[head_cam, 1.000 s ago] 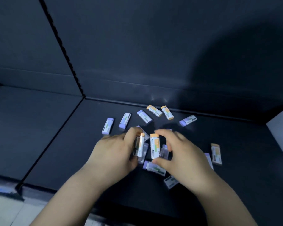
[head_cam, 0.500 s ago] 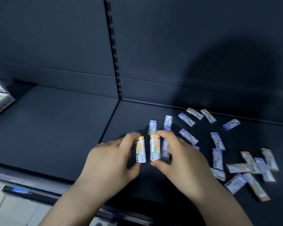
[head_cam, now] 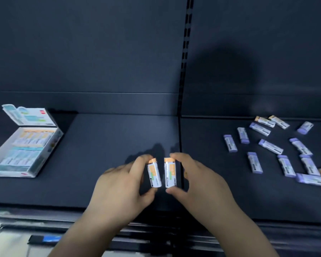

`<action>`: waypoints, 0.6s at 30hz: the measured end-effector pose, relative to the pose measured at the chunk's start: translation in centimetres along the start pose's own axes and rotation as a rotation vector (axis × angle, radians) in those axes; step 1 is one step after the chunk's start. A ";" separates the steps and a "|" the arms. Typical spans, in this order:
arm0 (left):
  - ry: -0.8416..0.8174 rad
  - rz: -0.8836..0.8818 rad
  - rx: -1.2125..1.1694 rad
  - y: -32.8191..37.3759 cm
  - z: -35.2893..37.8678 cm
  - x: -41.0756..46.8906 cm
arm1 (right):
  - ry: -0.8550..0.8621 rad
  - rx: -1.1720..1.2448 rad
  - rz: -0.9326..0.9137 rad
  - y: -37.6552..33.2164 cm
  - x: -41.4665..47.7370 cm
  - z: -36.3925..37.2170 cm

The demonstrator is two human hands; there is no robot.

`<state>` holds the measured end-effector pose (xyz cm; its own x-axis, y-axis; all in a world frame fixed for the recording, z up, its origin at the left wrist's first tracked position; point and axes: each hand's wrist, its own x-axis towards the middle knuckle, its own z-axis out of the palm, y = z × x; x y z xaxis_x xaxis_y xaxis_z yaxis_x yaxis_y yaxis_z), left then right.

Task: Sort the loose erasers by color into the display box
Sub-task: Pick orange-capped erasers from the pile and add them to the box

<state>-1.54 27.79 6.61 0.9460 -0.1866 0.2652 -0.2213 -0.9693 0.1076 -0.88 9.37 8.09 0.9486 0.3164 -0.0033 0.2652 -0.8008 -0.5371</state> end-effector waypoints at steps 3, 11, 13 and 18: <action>0.015 -0.002 0.007 -0.5 0.3 -0.4 | -0.002 -0.026 -0.013 -0.5 0.3 0.3; 0.030 -0.061 0.008 -1.3 -0.1 -0.9 | -0.051 -0.073 -0.031 -0.3 0.8 -0.4; 0.049 -0.060 0.025 -1.8 -0.1 -1.1 | -0.057 -0.084 -0.025 -0.7 0.9 -0.2; 0.104 -0.065 -0.004 -4.3 -0.8 -1.6 | -0.079 -0.103 -0.037 -3.5 2.0 1.3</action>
<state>-2.31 32.39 6.48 0.9286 -0.1053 0.3559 -0.1613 -0.9781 0.1312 -0.18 13.46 8.86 0.9222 0.3828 -0.0539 0.3202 -0.8345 -0.4483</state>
